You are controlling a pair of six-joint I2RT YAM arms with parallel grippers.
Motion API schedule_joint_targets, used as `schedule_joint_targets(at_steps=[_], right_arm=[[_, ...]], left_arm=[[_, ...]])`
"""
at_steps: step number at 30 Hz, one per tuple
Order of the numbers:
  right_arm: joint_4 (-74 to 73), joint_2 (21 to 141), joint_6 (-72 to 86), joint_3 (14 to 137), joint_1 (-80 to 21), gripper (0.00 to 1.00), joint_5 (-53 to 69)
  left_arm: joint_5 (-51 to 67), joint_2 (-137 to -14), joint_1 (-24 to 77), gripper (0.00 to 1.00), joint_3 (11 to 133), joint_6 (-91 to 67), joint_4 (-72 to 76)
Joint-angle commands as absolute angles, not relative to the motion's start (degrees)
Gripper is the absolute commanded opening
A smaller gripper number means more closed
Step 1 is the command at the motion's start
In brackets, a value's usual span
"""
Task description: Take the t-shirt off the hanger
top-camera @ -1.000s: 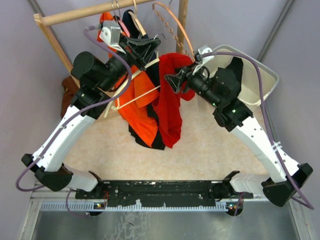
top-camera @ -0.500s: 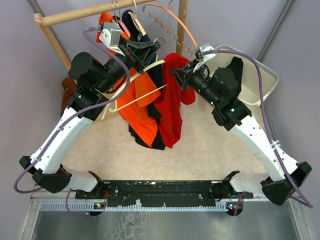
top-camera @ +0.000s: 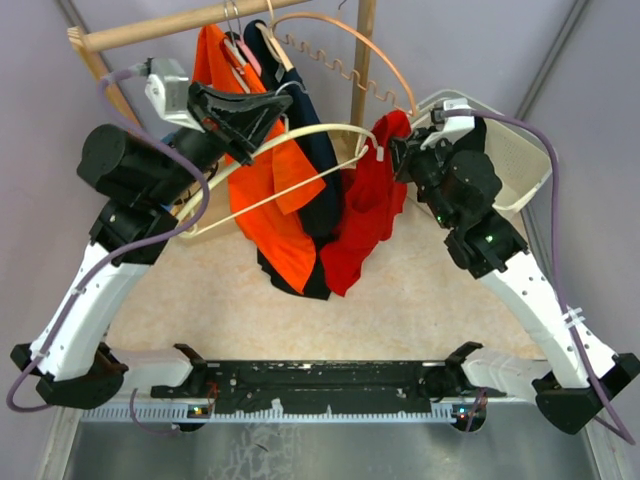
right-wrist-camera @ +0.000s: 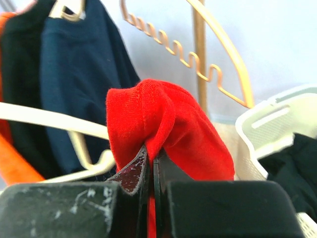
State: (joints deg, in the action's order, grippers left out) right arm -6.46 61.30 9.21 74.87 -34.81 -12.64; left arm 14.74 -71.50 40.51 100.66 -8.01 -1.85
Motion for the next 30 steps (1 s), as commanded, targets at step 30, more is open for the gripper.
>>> schedule_joint_targets(at_steps=[30], right_arm=[[-5.0, 82.4, -0.3, 121.8, -8.1, 0.00, -9.3]], left_arm=[[4.9, -74.9, 40.8, 0.00, 100.2, -5.4, 2.7]])
